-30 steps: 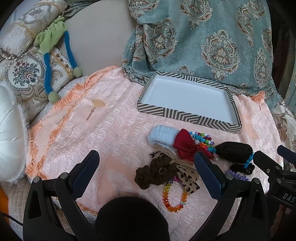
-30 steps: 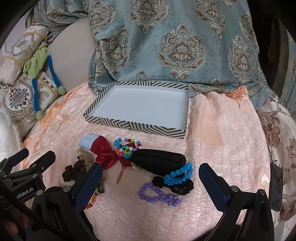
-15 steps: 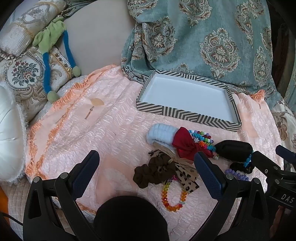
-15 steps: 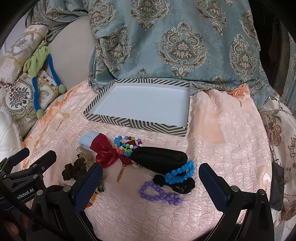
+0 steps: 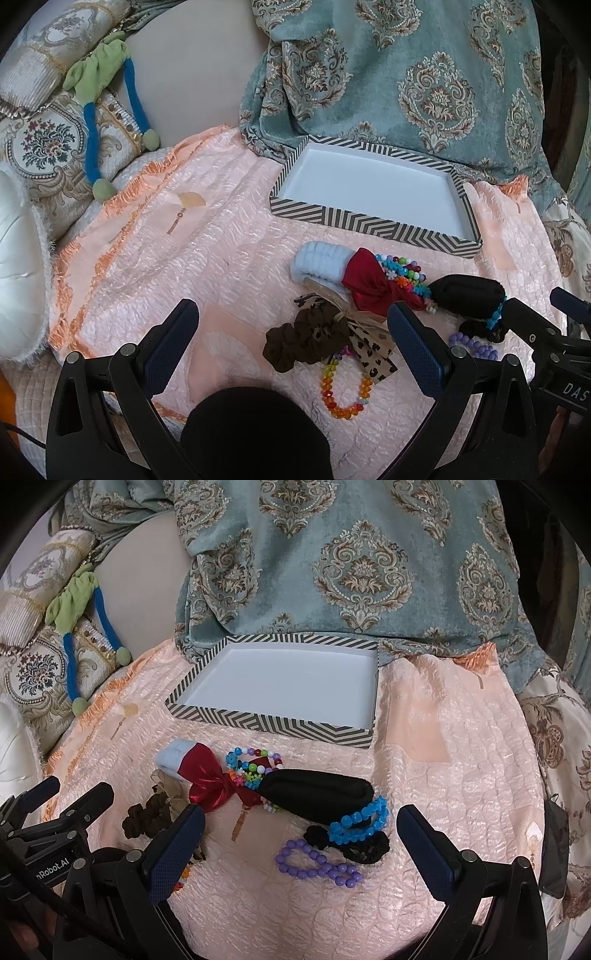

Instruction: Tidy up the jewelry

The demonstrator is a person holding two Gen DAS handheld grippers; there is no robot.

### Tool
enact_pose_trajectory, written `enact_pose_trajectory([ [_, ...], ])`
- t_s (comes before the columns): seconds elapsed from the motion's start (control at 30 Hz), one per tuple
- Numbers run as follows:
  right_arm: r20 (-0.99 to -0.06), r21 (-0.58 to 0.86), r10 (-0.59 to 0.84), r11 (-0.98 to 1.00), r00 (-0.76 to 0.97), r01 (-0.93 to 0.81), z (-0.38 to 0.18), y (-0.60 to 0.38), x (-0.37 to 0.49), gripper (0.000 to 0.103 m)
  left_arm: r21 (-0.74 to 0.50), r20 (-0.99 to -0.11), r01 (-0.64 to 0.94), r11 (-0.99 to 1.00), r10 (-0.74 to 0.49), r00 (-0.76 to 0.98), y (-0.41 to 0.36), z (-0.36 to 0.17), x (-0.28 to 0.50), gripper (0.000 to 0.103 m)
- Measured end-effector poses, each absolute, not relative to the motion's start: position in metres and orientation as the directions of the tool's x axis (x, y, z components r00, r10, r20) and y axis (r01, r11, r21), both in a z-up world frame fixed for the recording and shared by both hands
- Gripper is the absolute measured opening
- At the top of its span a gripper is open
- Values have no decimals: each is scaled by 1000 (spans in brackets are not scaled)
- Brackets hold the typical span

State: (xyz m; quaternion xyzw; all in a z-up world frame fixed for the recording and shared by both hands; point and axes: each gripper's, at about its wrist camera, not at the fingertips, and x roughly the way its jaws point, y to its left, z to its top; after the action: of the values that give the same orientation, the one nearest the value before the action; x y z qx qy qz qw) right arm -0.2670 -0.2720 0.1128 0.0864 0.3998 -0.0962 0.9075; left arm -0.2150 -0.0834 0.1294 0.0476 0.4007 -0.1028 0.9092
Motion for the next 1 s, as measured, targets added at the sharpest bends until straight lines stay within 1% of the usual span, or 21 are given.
enact_pose_trajectory([
  [1.0,-759,82,-111,961,642,263,104,-283,-262,103,-12,-770,225,974,-152,620,-80,118,-206,102],
])
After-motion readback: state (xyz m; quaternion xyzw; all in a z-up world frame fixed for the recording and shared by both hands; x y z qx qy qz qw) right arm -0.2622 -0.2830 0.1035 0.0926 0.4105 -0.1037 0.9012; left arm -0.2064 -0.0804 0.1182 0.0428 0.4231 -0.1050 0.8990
